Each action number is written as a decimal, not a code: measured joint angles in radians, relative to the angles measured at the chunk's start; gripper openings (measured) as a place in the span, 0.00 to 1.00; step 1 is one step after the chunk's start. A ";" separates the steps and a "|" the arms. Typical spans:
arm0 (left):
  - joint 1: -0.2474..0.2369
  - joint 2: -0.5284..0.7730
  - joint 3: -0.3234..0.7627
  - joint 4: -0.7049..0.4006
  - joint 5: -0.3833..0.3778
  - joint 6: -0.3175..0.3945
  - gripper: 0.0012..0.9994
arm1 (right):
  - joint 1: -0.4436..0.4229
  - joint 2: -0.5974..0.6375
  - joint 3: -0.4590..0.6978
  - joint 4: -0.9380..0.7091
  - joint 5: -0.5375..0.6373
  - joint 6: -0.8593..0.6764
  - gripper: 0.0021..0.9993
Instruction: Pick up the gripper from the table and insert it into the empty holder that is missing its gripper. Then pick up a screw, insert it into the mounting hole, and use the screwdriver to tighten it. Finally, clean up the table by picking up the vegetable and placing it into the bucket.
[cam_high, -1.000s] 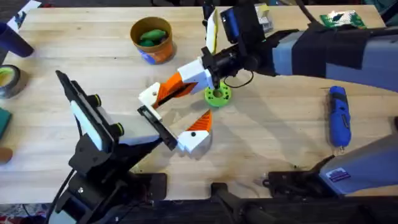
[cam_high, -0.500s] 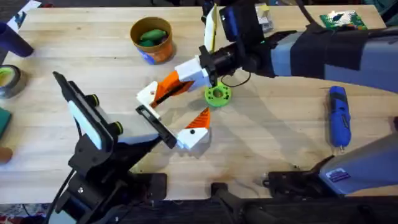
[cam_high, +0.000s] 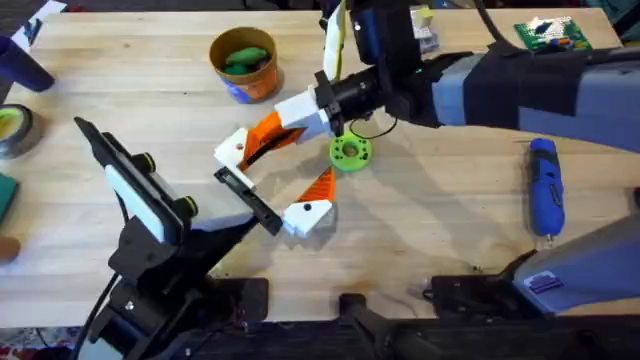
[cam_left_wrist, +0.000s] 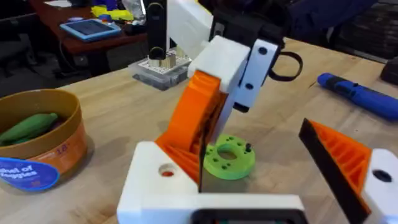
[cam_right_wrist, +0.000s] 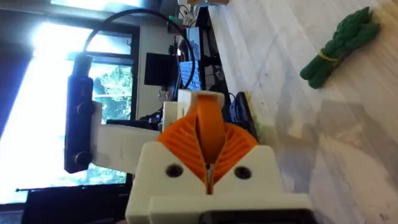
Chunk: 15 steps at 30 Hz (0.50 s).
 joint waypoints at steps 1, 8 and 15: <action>0.000 0.000 0.000 -0.001 -0.001 0.000 0.99 | 0.000 0.000 0.000 -0.002 0.002 -0.003 0.01; 0.000 0.000 0.000 -0.017 0.018 -0.025 0.99 | 0.000 0.000 0.009 -0.129 0.006 -0.104 0.01; 0.000 0.000 0.000 -0.017 0.034 -0.046 0.99 | -0.002 0.000 0.023 -0.214 0.001 -0.228 0.01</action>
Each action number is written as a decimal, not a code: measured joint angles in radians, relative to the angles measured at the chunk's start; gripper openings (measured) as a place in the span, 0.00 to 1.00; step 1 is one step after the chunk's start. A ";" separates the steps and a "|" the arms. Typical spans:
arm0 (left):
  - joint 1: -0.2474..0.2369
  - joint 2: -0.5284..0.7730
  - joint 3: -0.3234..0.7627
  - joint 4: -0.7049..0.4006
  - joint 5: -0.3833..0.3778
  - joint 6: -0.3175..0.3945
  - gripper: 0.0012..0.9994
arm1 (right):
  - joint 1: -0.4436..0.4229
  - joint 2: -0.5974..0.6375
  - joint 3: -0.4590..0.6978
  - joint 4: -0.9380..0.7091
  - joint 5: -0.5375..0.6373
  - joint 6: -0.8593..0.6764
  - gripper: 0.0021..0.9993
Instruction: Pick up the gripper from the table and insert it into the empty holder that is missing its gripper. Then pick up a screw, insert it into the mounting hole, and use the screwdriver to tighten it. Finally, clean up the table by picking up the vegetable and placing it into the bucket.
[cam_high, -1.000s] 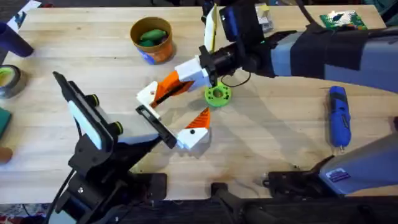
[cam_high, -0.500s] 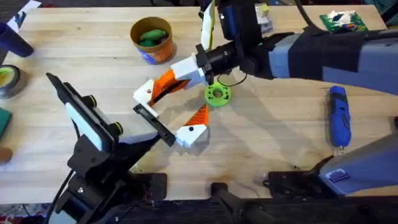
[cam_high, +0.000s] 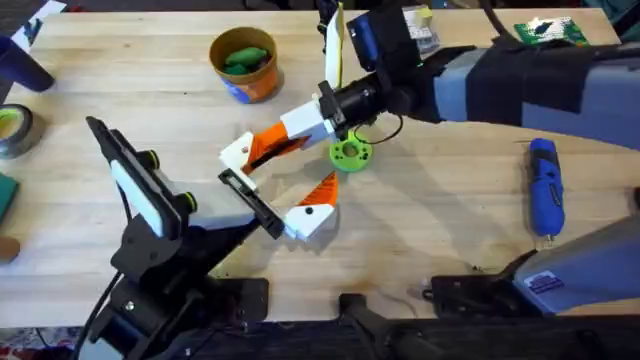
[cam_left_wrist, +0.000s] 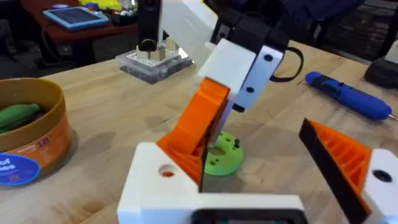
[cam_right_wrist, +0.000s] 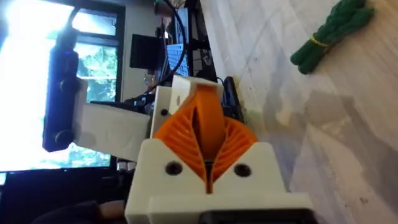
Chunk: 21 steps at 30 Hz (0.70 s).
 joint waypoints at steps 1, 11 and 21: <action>0.000 0.000 0.000 0.000 0.002 0.000 0.99 | 0.000 0.000 0.000 -0.003 -0.002 -0.014 0.01; 0.000 0.000 0.000 0.003 0.039 0.001 0.99 | -0.010 0.000 0.000 -0.013 -0.022 -0.087 0.01; 0.000 0.000 0.000 0.004 0.045 0.002 0.99 | -0.010 0.000 0.000 -0.012 -0.022 -0.102 0.01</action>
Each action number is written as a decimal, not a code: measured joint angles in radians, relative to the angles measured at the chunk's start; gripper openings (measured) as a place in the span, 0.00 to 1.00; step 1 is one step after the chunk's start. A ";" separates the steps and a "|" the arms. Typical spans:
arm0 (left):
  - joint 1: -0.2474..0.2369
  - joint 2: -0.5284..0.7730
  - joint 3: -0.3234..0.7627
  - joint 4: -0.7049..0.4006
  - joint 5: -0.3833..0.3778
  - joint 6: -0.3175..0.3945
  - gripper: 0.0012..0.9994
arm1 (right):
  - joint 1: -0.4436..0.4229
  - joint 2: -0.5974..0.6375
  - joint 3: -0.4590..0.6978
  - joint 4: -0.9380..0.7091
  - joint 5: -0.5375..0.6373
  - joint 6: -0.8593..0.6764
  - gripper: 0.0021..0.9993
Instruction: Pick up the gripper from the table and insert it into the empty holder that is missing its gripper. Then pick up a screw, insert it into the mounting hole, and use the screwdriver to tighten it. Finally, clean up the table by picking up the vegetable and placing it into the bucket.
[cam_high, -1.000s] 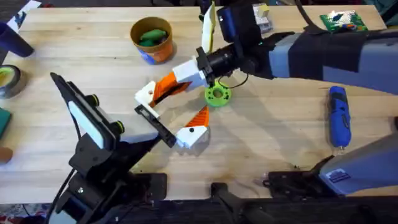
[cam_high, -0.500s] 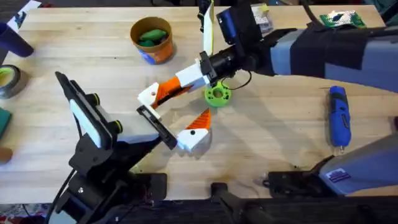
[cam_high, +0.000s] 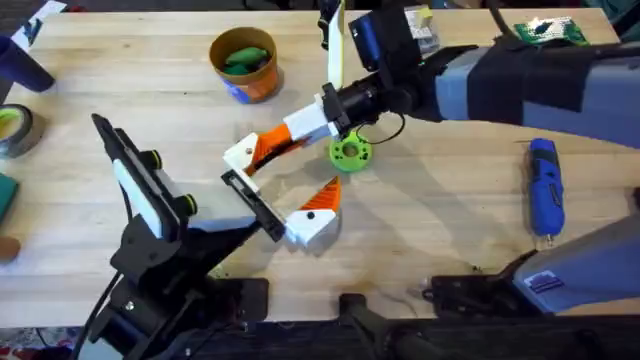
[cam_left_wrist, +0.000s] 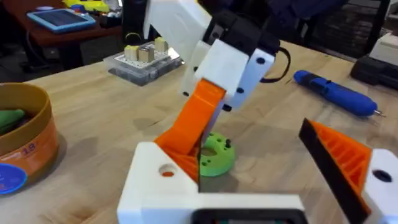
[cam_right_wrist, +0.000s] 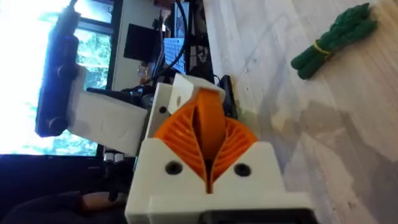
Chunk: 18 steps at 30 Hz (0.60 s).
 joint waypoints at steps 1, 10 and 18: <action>0.000 0.000 0.000 0.000 0.000 0.000 0.99 | 0.000 0.000 0.000 0.000 0.000 -0.001 0.01; 0.000 0.000 0.000 0.001 0.007 0.004 0.99 | 0.000 0.000 0.000 0.000 -0.003 -0.004 0.09; 0.000 0.000 0.000 0.001 0.008 0.008 0.99 | 0.000 0.000 0.000 0.000 -0.003 -0.004 0.11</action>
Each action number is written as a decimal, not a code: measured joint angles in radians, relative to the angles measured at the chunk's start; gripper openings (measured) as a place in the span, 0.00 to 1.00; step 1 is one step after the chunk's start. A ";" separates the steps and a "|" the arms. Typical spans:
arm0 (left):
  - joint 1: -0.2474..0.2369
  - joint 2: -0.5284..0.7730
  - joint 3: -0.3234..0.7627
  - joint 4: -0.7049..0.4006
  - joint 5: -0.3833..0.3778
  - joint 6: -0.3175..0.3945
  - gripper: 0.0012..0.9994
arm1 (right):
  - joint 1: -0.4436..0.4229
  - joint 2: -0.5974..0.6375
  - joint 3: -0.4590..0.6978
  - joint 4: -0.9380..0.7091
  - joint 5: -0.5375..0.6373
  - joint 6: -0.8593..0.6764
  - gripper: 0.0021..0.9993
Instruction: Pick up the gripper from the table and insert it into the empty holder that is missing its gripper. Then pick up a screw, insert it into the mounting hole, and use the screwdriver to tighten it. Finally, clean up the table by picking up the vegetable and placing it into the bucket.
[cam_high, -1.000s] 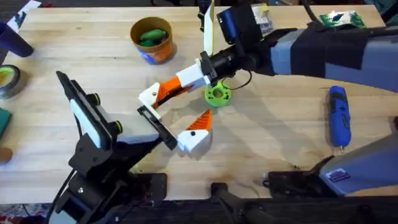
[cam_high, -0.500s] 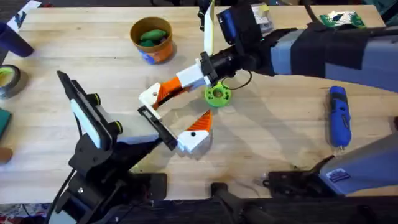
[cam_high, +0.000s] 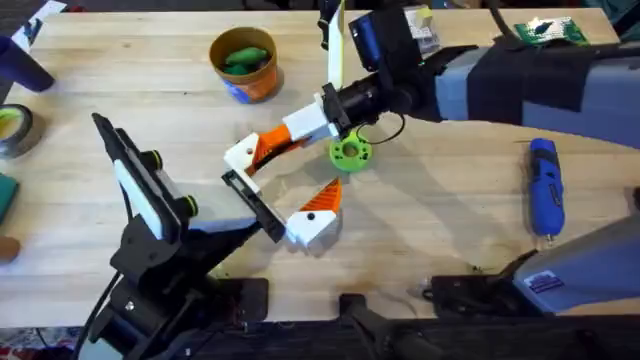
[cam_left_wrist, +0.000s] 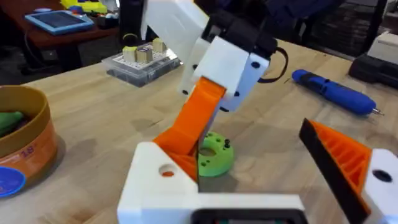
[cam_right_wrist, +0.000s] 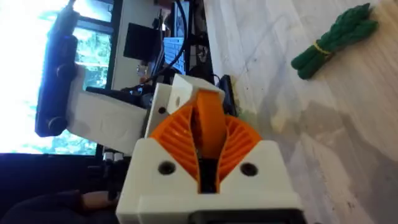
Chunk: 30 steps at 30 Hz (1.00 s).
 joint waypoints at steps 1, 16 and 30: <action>0.000 0.000 0.000 0.000 0.000 0.000 0.99 | 0.000 0.000 0.000 0.000 0.000 0.000 0.11; -0.004 0.000 0.000 0.002 0.031 0.003 0.99 | 0.014 0.000 0.000 0.000 -0.013 -0.004 0.36; -0.023 0.000 0.000 0.006 0.121 0.020 0.99 | 0.029 0.000 0.000 -0.006 -0.042 0.007 0.59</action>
